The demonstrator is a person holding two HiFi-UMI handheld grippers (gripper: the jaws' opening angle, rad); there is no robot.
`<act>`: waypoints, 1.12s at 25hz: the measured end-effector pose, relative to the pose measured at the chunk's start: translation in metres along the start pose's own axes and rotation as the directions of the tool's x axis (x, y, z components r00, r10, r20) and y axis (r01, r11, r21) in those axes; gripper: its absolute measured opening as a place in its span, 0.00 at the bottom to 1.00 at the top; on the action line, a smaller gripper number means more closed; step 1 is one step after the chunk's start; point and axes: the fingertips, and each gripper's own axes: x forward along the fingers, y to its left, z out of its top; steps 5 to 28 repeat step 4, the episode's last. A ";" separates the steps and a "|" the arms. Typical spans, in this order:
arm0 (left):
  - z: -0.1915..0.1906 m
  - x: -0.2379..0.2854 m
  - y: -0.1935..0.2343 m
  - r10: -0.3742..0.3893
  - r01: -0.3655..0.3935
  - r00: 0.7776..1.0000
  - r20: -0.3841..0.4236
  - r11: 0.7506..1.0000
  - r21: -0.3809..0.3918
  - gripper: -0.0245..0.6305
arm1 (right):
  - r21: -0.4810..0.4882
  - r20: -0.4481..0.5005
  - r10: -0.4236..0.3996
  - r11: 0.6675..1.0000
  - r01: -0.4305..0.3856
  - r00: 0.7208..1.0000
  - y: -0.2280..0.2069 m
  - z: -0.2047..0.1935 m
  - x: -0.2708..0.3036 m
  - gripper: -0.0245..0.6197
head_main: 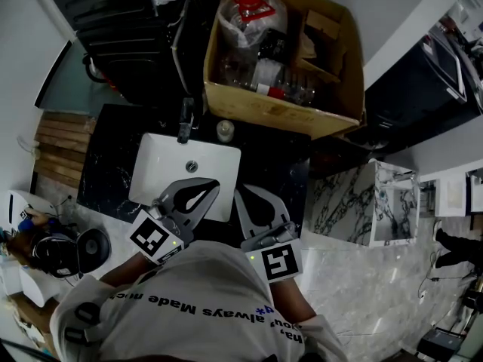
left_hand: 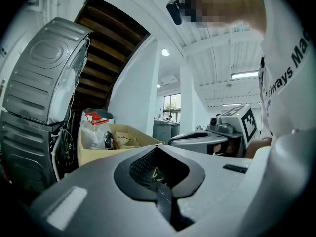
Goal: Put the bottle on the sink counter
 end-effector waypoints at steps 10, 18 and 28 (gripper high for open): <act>0.002 0.002 0.000 -0.003 0.003 1.000 0.009 1.000 -0.016 0.04 | -0.005 -0.001 -0.001 1.000 0.001 1.000 -0.002 0.000 0.000 0.06; 0.002 0.002 0.000 -0.003 0.003 1.000 0.009 1.000 -0.016 0.04 | -0.005 -0.001 -0.001 1.000 0.001 1.000 -0.002 0.000 0.000 0.06; 0.002 0.002 0.000 -0.003 0.003 1.000 0.009 1.000 -0.016 0.04 | -0.005 -0.001 -0.001 1.000 0.001 1.000 -0.002 0.000 0.000 0.06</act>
